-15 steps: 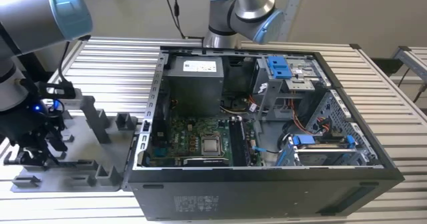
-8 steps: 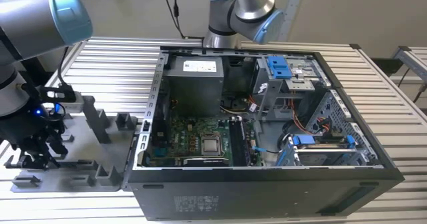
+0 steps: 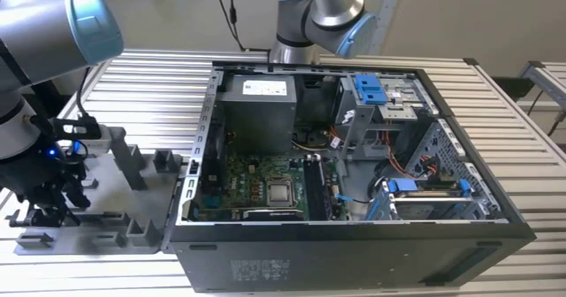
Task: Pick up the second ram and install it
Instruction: 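Pick up the second ram and move it above second insertion slot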
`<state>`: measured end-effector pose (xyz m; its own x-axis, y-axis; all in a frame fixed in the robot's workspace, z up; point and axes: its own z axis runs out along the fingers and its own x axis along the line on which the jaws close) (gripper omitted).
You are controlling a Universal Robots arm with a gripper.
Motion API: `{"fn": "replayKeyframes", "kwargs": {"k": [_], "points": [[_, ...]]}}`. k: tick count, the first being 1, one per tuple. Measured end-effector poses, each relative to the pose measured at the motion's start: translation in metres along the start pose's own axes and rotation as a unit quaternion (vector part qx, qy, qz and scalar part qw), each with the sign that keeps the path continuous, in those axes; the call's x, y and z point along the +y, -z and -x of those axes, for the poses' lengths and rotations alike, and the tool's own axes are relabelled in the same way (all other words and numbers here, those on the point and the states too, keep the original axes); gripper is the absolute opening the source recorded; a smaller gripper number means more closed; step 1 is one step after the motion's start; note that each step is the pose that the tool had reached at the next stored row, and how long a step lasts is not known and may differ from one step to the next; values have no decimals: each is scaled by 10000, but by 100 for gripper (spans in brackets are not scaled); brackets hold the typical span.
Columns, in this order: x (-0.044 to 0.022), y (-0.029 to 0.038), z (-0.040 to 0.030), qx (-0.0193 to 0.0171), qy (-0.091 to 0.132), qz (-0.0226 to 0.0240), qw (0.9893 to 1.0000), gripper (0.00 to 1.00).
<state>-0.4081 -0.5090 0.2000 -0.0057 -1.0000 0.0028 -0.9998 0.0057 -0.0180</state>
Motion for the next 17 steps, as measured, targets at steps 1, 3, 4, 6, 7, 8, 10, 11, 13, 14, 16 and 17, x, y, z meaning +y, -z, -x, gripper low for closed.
{"fn": "replayKeyframes", "kwargs": {"k": [1,3,4,6,7,8,10,11,13,14,16,17], "points": [[0,0,0,0,0,0,10000,42],[0,0,0,1,0,0,10000,42],[0,-1,0,0,0,0,10000,42],[0,-2,0,0,0,0,10000,42],[0,-2,0,0,0,-1,10000,40],[0,-2,0,0,0,0,10000,40],[0,-3,0,0,0,0,10000,34],[0,-3,0,0,0,0,10000,34],[0,-4,0,0,0,-1,10000,27],[0,-4,0,0,0,-1,10000,27],[0,-4,0,0,0,0,10000,27],[0,-4,0,0,1,-1,10000,24]]}}
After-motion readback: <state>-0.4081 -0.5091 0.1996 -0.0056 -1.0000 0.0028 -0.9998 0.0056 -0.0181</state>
